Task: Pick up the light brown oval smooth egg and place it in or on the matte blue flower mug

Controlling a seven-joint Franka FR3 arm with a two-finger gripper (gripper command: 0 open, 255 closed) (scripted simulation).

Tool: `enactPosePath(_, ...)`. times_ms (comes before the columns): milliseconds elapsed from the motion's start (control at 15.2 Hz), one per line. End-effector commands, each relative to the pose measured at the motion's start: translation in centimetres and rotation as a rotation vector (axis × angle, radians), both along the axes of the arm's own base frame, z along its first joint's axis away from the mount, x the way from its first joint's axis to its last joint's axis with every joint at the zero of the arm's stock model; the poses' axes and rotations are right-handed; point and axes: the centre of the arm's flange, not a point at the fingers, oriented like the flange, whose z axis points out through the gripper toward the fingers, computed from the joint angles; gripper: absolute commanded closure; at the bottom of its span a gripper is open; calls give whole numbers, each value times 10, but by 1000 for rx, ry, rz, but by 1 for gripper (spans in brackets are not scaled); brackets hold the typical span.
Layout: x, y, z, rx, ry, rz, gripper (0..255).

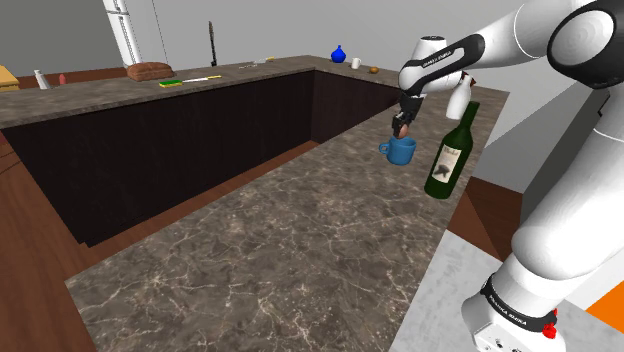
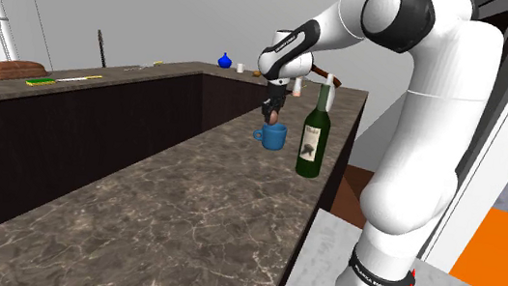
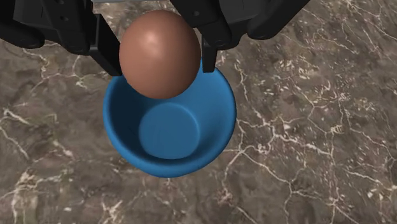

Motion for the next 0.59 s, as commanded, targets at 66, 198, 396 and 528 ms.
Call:
enactPosePath(66,0,0,0,0,0,0,0)
enactPosePath(198,0,0,0,0,0,0,0)
enactPosePath(396,-2,2,13,0,0,0,0)
enactPosePath(528,-6,6,39,0,0,0,0)
